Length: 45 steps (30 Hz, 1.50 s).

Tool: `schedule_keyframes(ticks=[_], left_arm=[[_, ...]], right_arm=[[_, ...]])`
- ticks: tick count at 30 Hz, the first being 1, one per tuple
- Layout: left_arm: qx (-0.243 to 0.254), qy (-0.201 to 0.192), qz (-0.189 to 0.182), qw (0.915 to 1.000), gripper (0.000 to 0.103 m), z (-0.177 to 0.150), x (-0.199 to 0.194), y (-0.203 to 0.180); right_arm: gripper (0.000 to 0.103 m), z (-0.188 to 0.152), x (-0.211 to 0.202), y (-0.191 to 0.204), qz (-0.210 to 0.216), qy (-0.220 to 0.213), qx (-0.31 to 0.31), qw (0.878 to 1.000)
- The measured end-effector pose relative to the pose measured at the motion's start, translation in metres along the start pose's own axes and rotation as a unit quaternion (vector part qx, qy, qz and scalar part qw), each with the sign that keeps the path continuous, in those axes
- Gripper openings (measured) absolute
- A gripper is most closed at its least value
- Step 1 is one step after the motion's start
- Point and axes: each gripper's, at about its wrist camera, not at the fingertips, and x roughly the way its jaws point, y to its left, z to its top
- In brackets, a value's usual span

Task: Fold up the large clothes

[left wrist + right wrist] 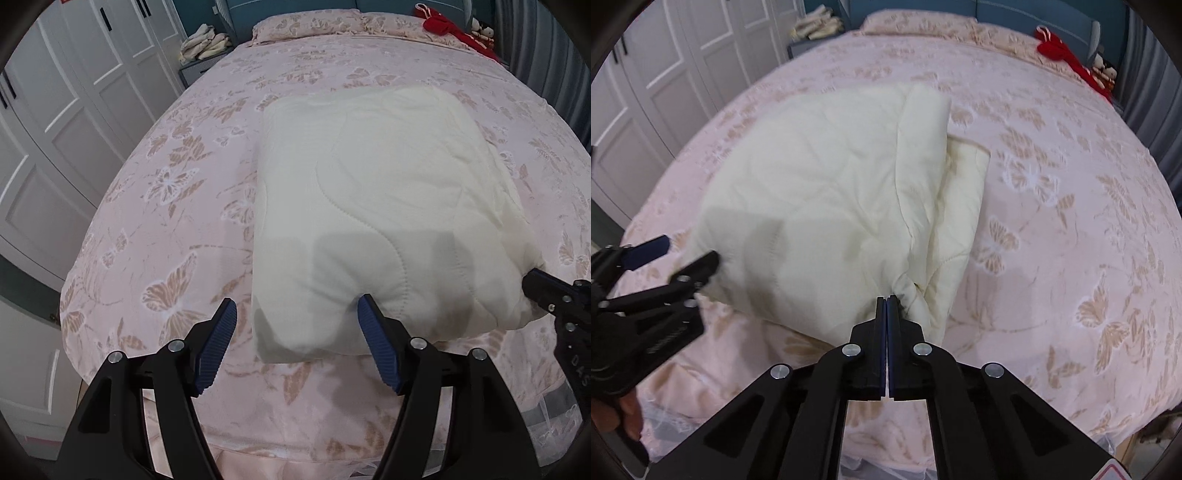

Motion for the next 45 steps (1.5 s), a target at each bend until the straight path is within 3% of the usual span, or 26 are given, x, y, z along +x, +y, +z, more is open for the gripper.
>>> schedule_keyframes(ticks=[18,34,45], left_arm=[[0.021,0.026,0.014,0.9993,0.067,-0.006,0.038,-0.020],[0.021,0.029,0.027,0.9990,0.068,-0.008,0.051,-0.026],[0.008,0.026,0.014,0.9995,0.068,-0.008,0.047,-0.021]], right_arm=[[0.000,-0.002,0.065,-0.002,-0.008,0.055,0.012,0.998],[0.000,0.001,0.077,-0.007,0.002,0.061,0.021,0.998],[0.000,-0.002,0.073,-0.001,-0.010,0.051,0.015,0.999]])
